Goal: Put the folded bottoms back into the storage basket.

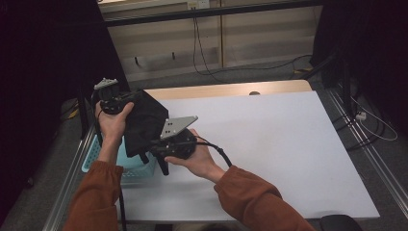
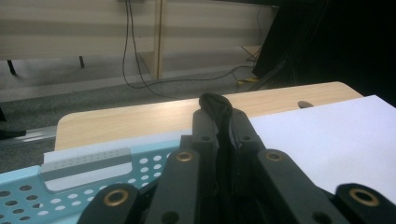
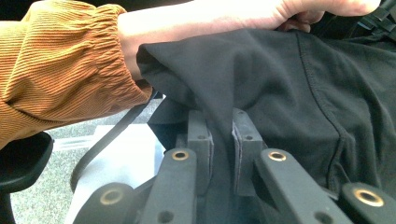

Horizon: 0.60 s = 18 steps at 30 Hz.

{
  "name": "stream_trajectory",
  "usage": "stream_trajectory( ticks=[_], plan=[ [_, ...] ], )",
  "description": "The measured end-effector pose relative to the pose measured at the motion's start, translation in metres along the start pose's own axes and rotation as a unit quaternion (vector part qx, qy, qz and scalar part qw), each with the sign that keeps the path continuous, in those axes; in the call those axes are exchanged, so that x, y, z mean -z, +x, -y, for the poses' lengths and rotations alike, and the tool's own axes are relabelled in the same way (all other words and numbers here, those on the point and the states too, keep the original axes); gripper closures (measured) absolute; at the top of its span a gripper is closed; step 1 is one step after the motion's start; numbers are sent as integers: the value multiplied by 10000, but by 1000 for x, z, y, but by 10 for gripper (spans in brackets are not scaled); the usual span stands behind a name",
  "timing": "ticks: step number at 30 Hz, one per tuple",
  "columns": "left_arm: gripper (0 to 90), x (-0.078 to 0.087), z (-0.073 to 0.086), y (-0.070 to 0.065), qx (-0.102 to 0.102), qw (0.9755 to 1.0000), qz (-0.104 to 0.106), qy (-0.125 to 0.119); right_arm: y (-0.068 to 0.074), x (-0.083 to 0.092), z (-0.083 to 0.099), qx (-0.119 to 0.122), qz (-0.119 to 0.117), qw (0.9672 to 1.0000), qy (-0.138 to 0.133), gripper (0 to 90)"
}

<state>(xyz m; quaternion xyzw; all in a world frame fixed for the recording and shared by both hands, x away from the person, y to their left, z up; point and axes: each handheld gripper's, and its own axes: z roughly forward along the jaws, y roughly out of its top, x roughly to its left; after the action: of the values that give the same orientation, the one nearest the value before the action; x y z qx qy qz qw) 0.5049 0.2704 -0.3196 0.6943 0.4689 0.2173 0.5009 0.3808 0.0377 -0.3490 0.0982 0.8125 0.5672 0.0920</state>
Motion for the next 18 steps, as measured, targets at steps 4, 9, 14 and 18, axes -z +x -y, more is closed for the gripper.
stream_trajectory(
  ticks=[4, 9, 14, 18],
  plan=[
    [838, -1, -1, 4, -4, 10000, -30, -1, -3, -5, -1, -31, -1, 10000, 19, 815],
    [838, -1, -1, 10, 35, 10000, -65, -9, -5, -12, -5, -41, -24, 10000, 40, 815],
    [838, 2, 0, 17, 73, 9999, -92, -20, -4, -21, -7, -43, -68, 9999, 66, 816],
    [838, 4, 1, 22, 99, 9999, -129, -23, -4, -27, -8, -44, -100, 9999, 72, 816]
  ],
)
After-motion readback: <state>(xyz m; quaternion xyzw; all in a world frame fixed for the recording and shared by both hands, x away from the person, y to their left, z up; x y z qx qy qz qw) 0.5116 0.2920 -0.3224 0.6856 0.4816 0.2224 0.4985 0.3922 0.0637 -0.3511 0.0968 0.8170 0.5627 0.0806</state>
